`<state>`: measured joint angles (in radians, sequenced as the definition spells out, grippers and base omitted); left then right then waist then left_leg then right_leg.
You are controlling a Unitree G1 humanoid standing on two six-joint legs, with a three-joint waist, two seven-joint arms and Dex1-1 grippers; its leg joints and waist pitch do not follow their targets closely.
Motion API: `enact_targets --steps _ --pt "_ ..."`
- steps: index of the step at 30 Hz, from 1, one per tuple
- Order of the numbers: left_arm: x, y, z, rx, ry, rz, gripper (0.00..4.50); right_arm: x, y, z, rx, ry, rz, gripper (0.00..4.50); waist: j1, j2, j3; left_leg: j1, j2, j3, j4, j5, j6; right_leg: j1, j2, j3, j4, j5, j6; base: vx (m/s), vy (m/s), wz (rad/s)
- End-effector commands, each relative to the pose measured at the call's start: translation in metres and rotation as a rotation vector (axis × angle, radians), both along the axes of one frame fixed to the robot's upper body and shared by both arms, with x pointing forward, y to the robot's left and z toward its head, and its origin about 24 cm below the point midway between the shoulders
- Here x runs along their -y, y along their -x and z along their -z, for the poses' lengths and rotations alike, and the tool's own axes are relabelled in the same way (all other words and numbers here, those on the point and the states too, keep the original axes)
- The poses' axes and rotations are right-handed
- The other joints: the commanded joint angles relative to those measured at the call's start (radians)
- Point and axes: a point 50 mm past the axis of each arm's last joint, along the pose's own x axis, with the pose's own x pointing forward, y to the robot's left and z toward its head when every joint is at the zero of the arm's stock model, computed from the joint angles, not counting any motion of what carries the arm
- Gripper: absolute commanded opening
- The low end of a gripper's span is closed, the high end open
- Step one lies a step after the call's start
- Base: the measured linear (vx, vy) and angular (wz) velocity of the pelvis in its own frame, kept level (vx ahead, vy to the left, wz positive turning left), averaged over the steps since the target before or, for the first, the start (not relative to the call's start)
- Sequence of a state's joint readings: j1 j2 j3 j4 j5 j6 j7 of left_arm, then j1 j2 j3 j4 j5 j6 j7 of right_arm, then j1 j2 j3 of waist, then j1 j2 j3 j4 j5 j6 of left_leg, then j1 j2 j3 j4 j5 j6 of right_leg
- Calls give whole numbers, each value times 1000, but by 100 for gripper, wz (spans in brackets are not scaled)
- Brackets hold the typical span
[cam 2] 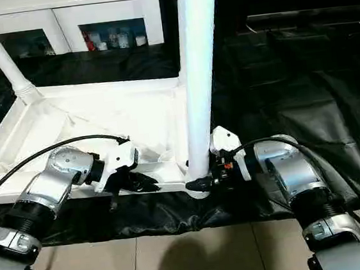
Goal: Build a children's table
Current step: Rotate leg to tighten
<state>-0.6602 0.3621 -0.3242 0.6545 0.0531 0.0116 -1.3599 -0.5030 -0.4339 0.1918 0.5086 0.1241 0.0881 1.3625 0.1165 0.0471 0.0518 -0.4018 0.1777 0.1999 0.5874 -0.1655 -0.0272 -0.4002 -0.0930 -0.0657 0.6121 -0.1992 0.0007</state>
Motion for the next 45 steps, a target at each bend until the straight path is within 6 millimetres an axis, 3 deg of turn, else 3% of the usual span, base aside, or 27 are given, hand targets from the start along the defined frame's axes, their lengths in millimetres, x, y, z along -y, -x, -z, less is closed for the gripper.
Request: enact_targets --steps 1,3,6,8,11,18,19,22,27,31,33,37,45 --pt "7 -11 -12 81 35 -67 0 -12 10 14 -69 -29 -7 262 1 -12 -68 30 63 -26 -62 -185 87 44 -67 41 -58 -51 -294 0 0 0" --pt "10 -16 -11 104 25 -127 0 -15 8 18 -61 -50 89 261 1 -12 -66 30 63 -27 -64 -187 83 42 -67 42 -60 -62 -289 0 0 0" --pt "17 -24 -10 133 15 -239 0 -21 2 22 -34 -84 241 261 -4 -14 -61 34 62 -29 -71 -262 42 40 -72 43 -74 -200 -262 0 0 0" --pt "31 -31 -13 160 42 -323 0 -30 -7 29 -21 -104 435 261 -10 -15 -61 38 60 -32 -76 -293 7 37 -73 44 -81 -266 -238 0 0 0" --pt "50 -34 -16 186 58 -380 0 -43 -14 34 -30 -126 608 261 -20 -11 -60 36 60 -35 -82 -308 -12 36 -73 45 -85 -290 -218 0 0 0" --pt "88 -26 -15 230 85 -390 0 -83 -25 33 1 -160 797 261 -32 -6 -64 39 53 -34 -79 -308 -12 37 -70 46 -89 -242 -211 0 0 0" --pt "93 -23 -14 238 92 -364 0 -89 -27 29 10 -190 818 295 -30 -4 -65 37 52 -33 -79 -291 -1 39 -69 47 -89 -218 -209 0 0 0" --pt "94 -19 -12 250 94 -330 0 -89 -27 27 21 -206 826 329 -31 -3 -68 34 53 -33 -78 -252 16 43 -66 45 -81 -138 -219 0 0 0" --pt "84 -16 -10 247 100 -299 0 -78 -25 25 26 -188 765 358 -31 -5 -71 32 54 -31 -74 -224 40 48 -65 44 -75 -97 -230 0 0 0" --pt "61 -9 -4 218 75 -179 0 -49 -22 19 82 -151 597 358 -30 -6 -72 27 53 -29 -68 -197 66 51 -66 42 -70 -51 -244 0 0 0" --pt "56 -8 -4 204 71 -167 0 -45 -21 17 85 -143 554 358 -27 -8 -73 29 55 -26 -65 -193 74 50 -64 41 -67 -44 -257 0 0 0" --pt "31 -6 -4 149 56 -98 0 -25 -10 7 59 -98 275 358 -17 -7 -68 30 59 -24 -65 -212 79 47 -64 40 -68 -87 -262 0 0 0" --pt "10 -8 -9 120 25 -44 0 -13 7 3 -64 -46 -1 358 -4 -10 -68 34 62 -24 -64 -220 76 42 -64 43 -66 -99 -267 0 0 0"
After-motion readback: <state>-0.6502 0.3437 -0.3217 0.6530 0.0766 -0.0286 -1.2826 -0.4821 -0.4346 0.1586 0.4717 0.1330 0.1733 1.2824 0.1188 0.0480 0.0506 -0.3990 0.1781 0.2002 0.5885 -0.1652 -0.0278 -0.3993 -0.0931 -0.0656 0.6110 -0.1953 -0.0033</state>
